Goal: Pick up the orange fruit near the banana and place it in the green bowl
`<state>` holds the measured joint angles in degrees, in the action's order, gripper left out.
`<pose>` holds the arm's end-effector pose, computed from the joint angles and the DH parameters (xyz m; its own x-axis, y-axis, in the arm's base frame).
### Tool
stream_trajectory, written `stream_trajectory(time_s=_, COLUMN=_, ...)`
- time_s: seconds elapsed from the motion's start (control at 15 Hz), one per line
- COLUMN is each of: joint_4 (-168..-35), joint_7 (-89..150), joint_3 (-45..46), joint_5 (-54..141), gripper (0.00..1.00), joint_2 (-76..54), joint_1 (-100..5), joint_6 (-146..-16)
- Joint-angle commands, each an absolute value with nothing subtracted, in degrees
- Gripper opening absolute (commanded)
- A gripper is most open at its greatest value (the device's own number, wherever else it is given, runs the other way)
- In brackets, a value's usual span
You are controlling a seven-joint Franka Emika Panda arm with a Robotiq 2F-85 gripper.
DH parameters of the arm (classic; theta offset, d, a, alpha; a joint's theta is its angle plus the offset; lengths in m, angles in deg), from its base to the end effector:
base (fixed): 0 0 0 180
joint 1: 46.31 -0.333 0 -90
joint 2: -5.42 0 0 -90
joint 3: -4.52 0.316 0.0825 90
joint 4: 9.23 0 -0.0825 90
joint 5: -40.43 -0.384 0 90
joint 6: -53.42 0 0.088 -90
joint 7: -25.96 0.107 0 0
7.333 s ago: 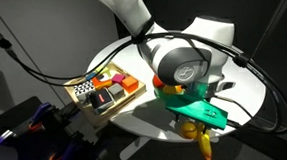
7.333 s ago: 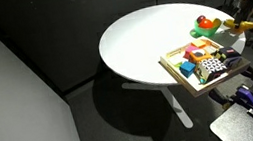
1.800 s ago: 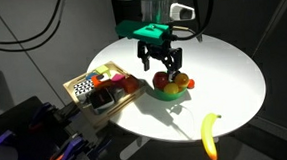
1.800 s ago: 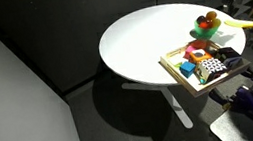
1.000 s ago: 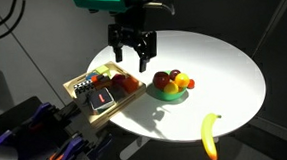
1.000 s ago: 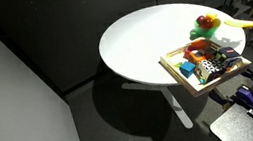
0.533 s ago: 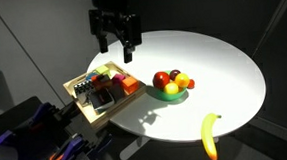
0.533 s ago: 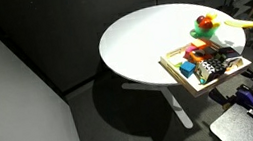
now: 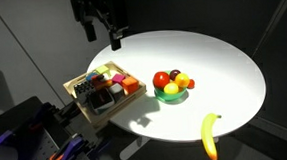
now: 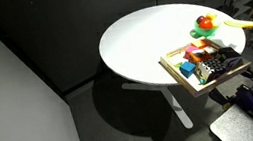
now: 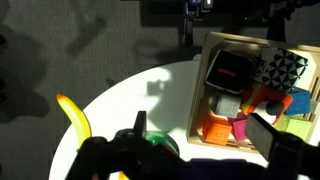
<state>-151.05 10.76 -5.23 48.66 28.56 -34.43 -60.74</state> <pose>0.3761 -0.1596 0.4281 0.9948 -0.0333 -0.0962 -0.0300 -0.9989 0.0351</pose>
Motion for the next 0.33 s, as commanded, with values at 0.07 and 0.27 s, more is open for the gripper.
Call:
stream_trajectory(time_s=0.07, joint_4=-151.78, joint_7=11.15, joint_3=-6.06, joint_5=49.02, gripper=1.0, joint_2=29.75, joint_1=-35.36, joint_6=-60.78)
stream_trajectory(time_s=0.27, joint_4=-152.0, joint_7=11.2, joint_3=-6.06, joint_5=49.02, gripper=1.0, joint_2=30.02, joint_1=-35.36, joint_6=-60.89)
